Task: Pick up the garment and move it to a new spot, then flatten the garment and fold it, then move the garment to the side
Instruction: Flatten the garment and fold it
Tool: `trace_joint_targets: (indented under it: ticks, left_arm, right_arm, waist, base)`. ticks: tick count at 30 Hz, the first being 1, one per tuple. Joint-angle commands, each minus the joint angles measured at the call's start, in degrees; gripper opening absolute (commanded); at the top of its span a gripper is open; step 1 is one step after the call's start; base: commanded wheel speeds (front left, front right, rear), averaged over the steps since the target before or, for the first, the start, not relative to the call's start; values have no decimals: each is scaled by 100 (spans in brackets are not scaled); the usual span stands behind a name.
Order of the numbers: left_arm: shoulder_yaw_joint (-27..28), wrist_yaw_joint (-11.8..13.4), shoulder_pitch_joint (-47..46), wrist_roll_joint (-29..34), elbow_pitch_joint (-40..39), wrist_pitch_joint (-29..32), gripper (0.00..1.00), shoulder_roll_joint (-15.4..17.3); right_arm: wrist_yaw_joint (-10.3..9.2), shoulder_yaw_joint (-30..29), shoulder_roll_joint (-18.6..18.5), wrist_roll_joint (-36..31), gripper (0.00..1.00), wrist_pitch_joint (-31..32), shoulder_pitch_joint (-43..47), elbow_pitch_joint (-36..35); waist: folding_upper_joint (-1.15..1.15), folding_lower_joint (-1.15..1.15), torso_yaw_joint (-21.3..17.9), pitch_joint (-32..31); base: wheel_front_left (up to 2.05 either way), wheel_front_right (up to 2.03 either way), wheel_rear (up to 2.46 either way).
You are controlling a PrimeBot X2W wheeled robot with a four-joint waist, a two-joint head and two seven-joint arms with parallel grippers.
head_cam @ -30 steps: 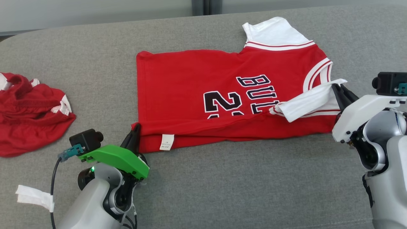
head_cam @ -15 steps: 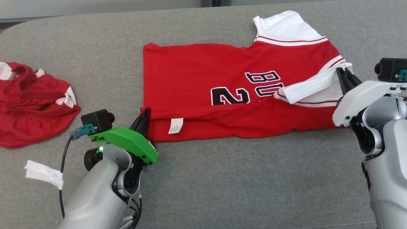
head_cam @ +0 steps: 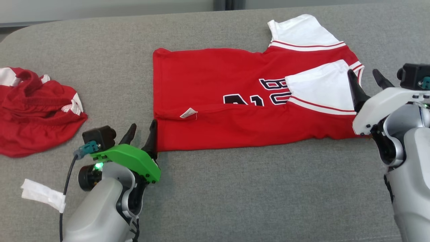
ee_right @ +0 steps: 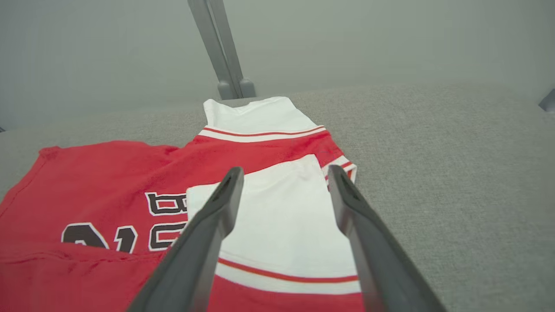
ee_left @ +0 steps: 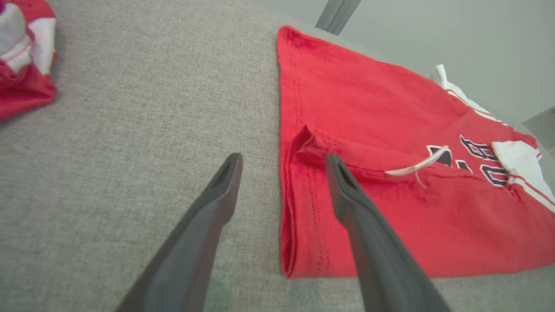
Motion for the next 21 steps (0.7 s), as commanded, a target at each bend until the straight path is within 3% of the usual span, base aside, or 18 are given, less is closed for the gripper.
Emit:
trace_joint_targets:
  ticks: [1,9,21]
  left_arm:
    - [-38,73,131,51,-20,-61,100,67]
    - [-264,293,360,233,-162,10,100,2]
    - [-639,786,40,518,240,627,100,-24]
  right_arm:
    - [0,-57,-80,-11,100,152,213,-71]
    - [0,-626,-77,-365,100,1253,1030,-580]
    - [-1,-1115,294,-956,100,1222,858,-191]
  waist:
    - [0,0,3,-63]
    - [0,0,-67,-160]
    - [0,0,-212,35]
  base:
    - [0,0,0]
    - [0,0,0]
    - [0,0,0]
